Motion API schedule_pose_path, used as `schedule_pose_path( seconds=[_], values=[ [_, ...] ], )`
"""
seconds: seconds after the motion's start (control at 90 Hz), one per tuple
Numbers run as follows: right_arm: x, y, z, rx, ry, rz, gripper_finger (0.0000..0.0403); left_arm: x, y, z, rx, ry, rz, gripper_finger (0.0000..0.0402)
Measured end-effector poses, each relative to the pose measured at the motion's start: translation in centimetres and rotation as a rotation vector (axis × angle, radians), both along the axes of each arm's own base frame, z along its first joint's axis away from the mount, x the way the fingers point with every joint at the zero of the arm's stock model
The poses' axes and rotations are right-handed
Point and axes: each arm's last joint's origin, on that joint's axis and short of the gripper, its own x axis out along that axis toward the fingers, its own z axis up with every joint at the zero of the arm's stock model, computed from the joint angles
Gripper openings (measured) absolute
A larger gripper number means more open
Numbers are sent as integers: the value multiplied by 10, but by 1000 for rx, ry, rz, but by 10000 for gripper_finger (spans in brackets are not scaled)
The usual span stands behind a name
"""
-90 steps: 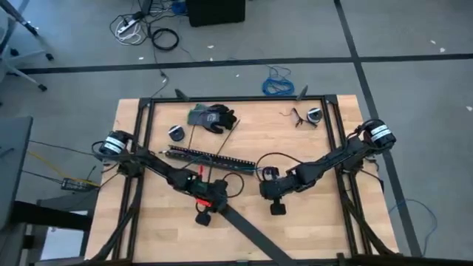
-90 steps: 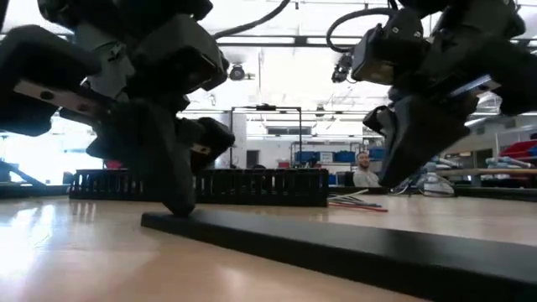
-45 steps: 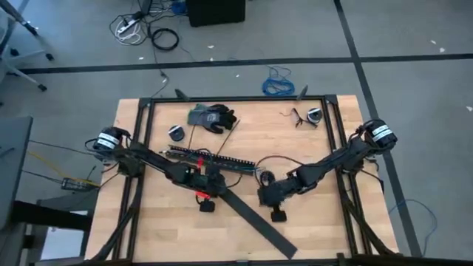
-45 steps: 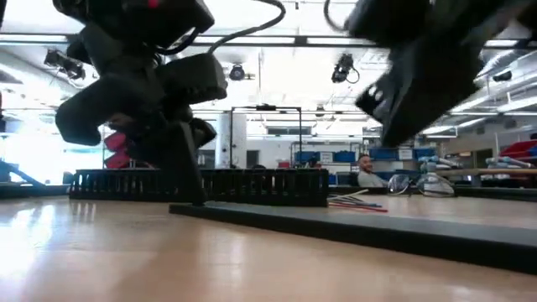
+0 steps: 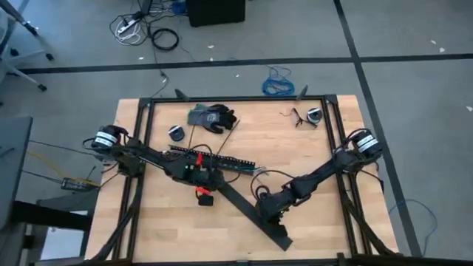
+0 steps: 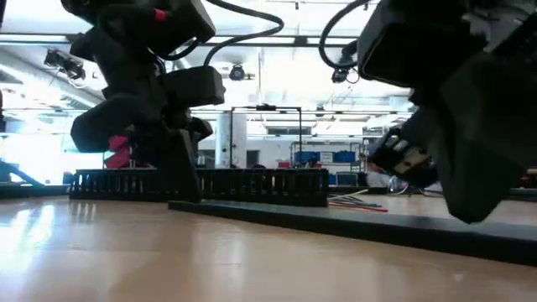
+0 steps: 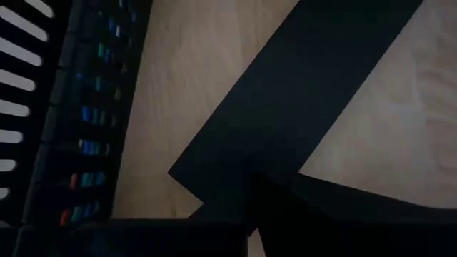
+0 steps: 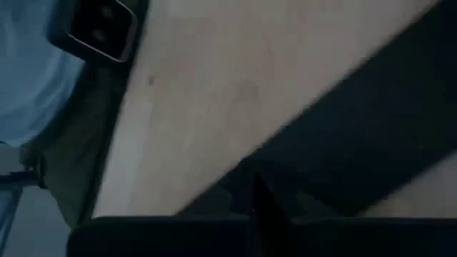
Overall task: Ziptie cables
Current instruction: Close the black cable duct cover
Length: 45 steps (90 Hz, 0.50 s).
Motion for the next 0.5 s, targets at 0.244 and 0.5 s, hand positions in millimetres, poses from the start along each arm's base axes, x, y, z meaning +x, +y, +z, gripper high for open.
schedule_pose_path(
  seconds=[0.244,0.5],
  values=[
    [-10,-3,-7,-72,140,-49,0,0,0,0,-5,1,-6,0],
    [-12,-21,-9,-176,196,-69,0,-1,0,0,0,10,-23,0]
  ],
)
